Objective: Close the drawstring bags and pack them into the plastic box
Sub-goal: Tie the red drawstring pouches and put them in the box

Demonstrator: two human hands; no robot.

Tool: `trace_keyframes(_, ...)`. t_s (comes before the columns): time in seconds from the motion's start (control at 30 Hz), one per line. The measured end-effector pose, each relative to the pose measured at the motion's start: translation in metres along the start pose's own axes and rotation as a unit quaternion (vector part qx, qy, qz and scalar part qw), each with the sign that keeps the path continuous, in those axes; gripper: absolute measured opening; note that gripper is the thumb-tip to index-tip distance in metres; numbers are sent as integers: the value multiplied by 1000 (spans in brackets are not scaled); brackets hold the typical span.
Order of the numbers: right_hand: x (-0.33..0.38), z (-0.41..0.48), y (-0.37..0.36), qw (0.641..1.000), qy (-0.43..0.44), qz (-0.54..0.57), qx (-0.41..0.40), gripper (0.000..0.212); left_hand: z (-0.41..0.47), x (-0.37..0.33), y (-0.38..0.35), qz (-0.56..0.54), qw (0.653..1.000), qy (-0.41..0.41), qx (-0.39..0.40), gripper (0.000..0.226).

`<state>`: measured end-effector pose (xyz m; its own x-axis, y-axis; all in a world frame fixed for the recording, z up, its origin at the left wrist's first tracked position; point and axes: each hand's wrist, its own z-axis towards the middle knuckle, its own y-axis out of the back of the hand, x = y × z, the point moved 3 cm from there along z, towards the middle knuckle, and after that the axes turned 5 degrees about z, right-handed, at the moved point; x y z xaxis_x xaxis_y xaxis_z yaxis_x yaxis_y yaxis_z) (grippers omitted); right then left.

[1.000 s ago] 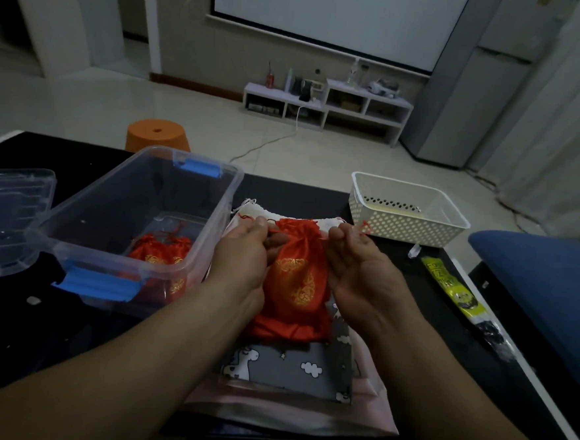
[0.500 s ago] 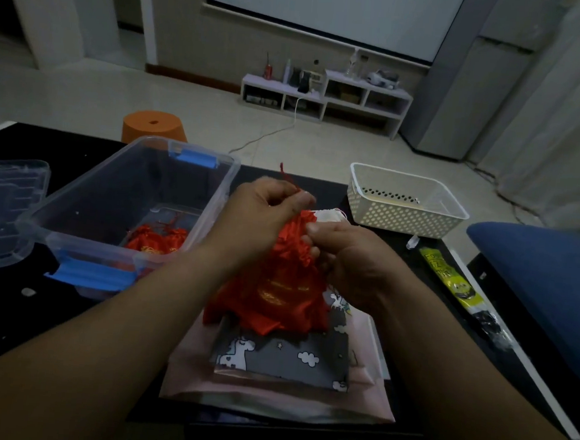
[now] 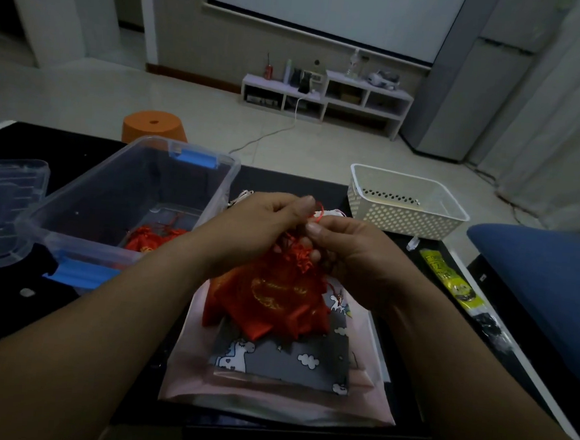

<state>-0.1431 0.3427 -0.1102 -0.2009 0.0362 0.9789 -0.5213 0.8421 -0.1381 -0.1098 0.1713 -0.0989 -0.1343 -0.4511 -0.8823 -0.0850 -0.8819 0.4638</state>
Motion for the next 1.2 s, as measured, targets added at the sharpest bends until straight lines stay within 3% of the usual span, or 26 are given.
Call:
trace_keyframes(0.17, -1, 0, 9, 999, 9, -40, -16, 15, -8, 3, 3, 35, 997, -13, 71, 22)
trace_keyframes(0.53, 3, -1, 10, 982, 71, -164, -60, 8, -9, 2, 5, 146, 988, -37, -41, 18)
trace_keyframes(0.73, 6, -4, 7, 945, 119, -284, -107, 5, -10, 3, 3, 108, 994, -12, 7, 19)
trace_keyframes(1.03, 7, -5, 3, 946, 134, -279, -93, 7, -7, 9, 2, 37, 999, 22, 3, 18)
trace_keyframes(1.2, 7, -4, 1, 950, 139, -271, -74, 2, -9, 6, 0, 51, 998, 11, 24, 19)
